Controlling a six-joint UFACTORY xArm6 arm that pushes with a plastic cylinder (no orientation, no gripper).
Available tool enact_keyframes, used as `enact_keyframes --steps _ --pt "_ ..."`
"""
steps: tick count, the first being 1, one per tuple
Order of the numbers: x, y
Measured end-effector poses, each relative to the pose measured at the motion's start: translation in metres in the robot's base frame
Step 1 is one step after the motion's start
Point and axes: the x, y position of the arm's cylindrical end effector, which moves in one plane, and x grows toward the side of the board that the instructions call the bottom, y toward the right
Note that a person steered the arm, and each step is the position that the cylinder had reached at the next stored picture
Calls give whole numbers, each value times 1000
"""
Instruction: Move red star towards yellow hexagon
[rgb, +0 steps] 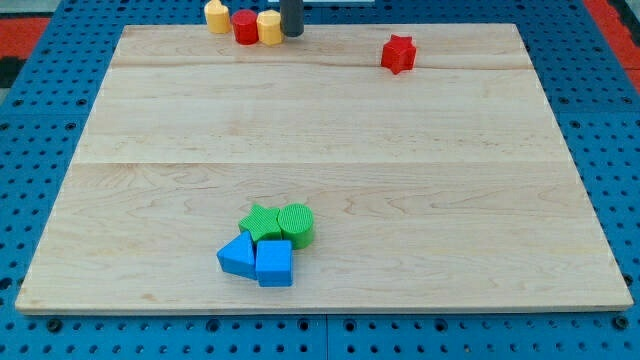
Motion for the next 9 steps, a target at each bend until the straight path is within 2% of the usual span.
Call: enact_keyframes --steps 2,3,4,5,6,7,9 --pt "106 76" --pt "139 147" --pt "92 192" --pt "57 185" --pt "45 165" --pt "45 118" --pt "54 67"
